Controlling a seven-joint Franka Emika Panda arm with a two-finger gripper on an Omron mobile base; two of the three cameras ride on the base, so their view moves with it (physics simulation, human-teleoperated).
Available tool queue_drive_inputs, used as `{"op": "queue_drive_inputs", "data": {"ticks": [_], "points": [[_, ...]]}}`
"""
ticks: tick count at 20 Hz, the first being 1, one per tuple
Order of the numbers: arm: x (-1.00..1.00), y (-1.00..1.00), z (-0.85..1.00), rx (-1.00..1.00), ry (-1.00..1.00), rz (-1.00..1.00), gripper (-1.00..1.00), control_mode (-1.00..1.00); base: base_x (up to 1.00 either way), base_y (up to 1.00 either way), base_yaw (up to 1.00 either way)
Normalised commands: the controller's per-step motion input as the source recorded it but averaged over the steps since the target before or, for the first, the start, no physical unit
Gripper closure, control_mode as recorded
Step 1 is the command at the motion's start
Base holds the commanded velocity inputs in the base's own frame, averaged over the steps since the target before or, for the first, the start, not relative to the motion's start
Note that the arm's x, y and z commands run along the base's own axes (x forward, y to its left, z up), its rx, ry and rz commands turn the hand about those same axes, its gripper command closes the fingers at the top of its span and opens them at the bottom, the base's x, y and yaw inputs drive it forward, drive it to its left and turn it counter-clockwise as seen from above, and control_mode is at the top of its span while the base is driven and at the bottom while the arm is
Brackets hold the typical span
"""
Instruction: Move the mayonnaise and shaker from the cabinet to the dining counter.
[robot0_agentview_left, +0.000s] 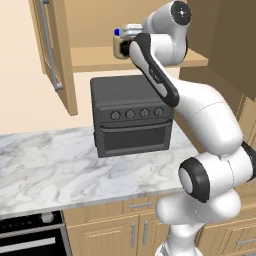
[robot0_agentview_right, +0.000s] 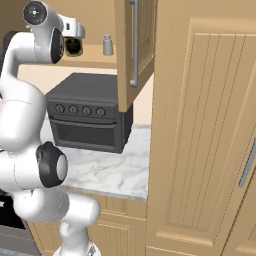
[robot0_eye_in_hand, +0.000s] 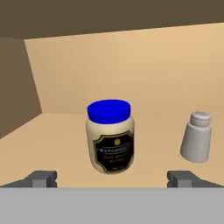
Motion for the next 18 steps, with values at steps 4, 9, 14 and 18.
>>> {"op": "queue_drive_inputs", "data": {"ticks": [4,9,14,18], "points": [[0.36,0.14,0.00,0.00,0.03,0.00,-1.00,-1.00,0.00,0.00,0.00],[0.36,0.13,0.00,0.00,0.03,0.00,-1.00,-1.00,0.00,0.00,0.00],[0.43,0.10,0.00,0.00,0.02,0.00,-1.00,-1.00,0.00,0.00,0.00],[0.34,0.02,0.01,0.00,0.05,0.00,-1.00,-1.00,0.00,0.00,0.00]]}}
